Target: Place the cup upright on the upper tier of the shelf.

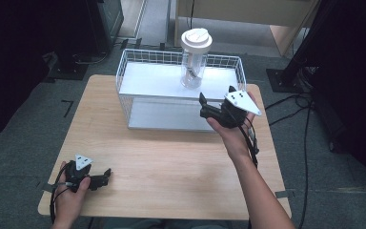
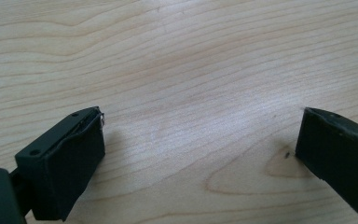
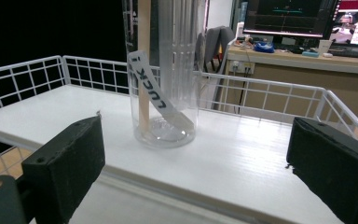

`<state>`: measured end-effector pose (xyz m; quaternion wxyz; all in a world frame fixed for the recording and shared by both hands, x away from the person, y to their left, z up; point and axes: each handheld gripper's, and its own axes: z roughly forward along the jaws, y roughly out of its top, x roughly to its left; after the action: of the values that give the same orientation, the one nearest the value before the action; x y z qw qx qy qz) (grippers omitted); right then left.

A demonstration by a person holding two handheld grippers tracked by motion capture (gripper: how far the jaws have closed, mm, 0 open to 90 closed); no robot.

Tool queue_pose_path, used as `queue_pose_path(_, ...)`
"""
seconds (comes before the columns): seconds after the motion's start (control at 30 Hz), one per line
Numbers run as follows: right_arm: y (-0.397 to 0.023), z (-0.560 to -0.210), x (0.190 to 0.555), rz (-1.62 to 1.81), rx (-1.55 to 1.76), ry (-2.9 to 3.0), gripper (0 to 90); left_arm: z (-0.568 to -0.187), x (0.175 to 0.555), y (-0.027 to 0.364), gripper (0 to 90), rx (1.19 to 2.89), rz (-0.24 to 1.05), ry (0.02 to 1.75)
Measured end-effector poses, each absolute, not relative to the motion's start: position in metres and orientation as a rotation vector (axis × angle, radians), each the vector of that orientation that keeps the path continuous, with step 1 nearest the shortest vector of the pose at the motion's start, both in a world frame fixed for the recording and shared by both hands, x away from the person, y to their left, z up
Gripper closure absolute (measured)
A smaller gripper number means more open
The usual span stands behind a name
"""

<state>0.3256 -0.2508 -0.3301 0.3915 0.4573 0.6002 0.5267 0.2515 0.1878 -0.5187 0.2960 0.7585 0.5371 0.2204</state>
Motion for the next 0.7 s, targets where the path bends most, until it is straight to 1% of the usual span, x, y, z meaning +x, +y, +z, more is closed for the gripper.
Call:
queue_pose_path(0.43, -0.290, -0.354, 0.285, 1.300, 1.182, 1.521, 4.6, -0.519, 0.251, 0.188, 1.6, 2.015, 0.584, 1.431)
queue_pose_path(0.7, -0.308, -0.374, 0.269, 1.263, 1.203, 1.525, 4.7, -0.519, 0.251, 0.187, 1.5, 2.012, 0.585, 1.432)
